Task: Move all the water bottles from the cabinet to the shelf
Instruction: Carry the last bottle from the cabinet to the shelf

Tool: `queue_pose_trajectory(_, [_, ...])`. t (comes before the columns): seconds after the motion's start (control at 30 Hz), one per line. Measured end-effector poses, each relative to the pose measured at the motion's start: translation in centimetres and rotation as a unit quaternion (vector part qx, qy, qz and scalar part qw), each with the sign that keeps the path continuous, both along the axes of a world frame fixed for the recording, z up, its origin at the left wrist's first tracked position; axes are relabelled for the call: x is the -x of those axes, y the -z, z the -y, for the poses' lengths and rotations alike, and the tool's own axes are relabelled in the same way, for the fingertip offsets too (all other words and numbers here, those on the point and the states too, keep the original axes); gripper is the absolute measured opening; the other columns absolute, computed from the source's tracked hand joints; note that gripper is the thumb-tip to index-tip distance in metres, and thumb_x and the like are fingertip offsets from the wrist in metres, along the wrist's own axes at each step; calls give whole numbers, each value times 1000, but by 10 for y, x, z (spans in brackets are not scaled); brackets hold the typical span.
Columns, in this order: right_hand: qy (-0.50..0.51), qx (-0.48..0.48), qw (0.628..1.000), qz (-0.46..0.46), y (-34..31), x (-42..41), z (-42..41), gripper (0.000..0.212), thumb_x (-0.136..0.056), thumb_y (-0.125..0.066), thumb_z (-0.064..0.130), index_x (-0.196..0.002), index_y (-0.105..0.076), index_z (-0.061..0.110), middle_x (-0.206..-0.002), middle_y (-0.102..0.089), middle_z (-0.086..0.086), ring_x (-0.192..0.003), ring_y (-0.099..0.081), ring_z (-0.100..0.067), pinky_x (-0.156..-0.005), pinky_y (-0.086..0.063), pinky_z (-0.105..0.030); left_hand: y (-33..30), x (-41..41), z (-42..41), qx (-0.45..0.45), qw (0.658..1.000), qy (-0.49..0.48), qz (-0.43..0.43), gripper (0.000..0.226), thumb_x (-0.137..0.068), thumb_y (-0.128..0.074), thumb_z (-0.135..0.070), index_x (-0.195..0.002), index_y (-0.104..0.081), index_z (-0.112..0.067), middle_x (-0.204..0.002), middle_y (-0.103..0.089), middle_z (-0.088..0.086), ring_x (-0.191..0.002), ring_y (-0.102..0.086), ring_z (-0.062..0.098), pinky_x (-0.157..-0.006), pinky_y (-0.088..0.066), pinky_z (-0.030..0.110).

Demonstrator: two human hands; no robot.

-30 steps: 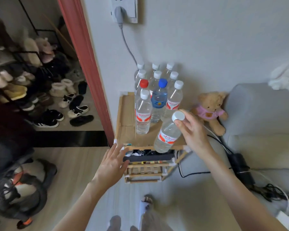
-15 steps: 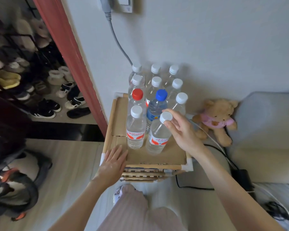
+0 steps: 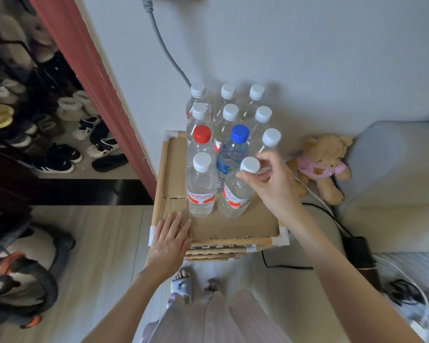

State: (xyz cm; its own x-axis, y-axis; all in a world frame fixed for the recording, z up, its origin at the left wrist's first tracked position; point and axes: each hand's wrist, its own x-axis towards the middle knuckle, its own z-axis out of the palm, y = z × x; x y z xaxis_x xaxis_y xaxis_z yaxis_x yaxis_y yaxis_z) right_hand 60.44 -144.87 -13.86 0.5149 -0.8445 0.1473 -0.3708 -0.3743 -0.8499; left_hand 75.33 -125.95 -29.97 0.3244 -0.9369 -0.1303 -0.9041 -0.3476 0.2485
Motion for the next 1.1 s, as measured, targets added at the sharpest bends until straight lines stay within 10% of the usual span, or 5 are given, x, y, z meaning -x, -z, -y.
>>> queue_pose_trajectory(0.2, [-111,-42,992,-37,-12,9,4,39,-87,-58,16,-122,-49,31,-112,-53,24,-96,-54,3,-79,-38,-4,-1,-1,1,4,1000,-1,-1,64,-95,-1,-45,-128,-47,-15,-134,-49,15,-126,-40,37,-106,-9,39])
queue_pose_trajectory(0.6, [71,120,987,-78,1,-9,-12,35,-75,-66,39,-97,-50,17,-90,-58,1,-82,-54,-21,-68,-49,-45,-1,0,1,-12,1000,1,6,61,-95,-3,-43,-129,-45,-16,-134,-49,14,-126,-40,35,-106,-9,39])
queue_pose_trajectory(0.87, [-12,-4,996,-83,2,3,-12,54,-79,-65,28,-126,-39,24,-109,-53,9,-102,-52,-11,-89,-45,-36,-1,-1,1,-24,1000,4,16,59,-95,-3,-42,-129,-44,-16,-133,-50,14,-125,-41,35,-107,-9,40])
queue_pose_trajectory(1.1, [91,80,985,-123,7,-4,-14,42,-69,-74,39,-97,-55,13,-94,-51,4,-85,-50,-13,-71,-37,-26,-3,0,2,-32,999,2,19,61,-95,-1,-42,-128,-46,-16,-131,-51,14,-123,-44,36,-106,-11,40])
